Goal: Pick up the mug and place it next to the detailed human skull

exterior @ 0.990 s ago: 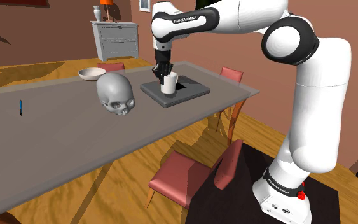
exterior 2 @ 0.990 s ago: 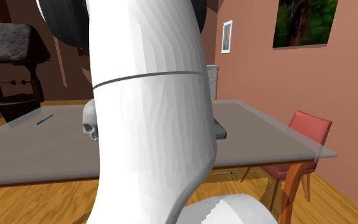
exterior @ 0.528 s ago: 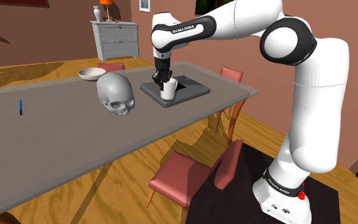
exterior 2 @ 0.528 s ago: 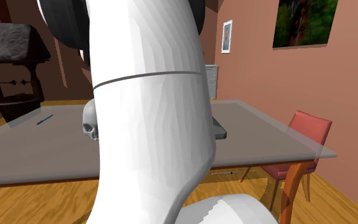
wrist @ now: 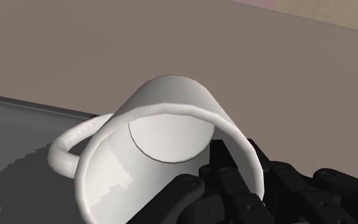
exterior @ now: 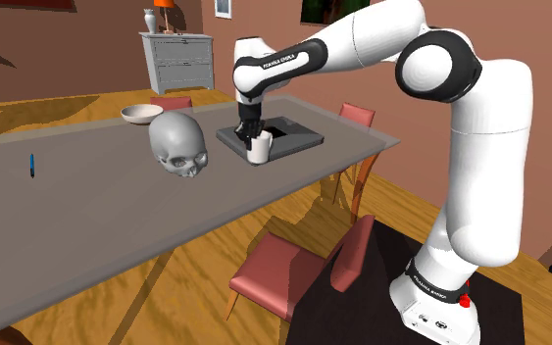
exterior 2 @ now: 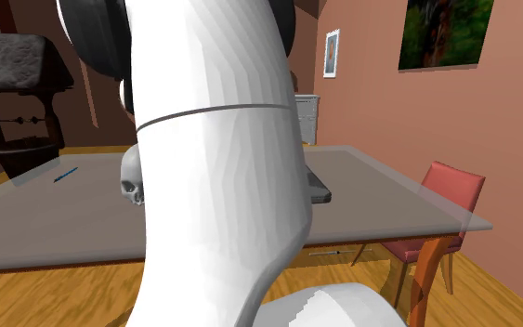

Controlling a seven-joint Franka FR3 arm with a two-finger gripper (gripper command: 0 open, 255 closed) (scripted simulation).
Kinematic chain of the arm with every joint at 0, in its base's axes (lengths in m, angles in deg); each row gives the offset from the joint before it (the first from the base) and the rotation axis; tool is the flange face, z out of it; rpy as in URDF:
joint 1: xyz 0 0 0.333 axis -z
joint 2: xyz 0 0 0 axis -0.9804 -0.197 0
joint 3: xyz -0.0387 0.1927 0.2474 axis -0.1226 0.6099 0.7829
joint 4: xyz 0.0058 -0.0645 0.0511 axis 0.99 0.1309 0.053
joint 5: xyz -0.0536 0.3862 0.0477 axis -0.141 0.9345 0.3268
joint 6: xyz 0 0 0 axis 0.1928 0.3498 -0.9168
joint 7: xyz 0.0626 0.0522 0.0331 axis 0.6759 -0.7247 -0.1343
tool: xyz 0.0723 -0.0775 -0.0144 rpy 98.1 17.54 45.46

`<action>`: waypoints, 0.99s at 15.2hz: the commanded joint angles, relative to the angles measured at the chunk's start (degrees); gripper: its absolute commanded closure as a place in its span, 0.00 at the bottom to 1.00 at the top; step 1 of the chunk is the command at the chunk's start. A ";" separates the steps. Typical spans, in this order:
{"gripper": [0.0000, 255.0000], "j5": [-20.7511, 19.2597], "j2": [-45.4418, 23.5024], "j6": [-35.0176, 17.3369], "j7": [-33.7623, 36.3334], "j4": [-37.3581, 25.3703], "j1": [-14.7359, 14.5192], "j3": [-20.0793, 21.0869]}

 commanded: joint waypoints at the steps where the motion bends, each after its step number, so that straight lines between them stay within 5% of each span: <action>1: 1.00 0.02 -0.42 -1.42 0.02 0.96 0.02 0.01; 14: 1.00 0.05 -2.14 -5.55 0.15 3.37 0.11 0.11; 15: 0.00 0.02 -1.88 -5.49 0.28 3.58 0.01 0.13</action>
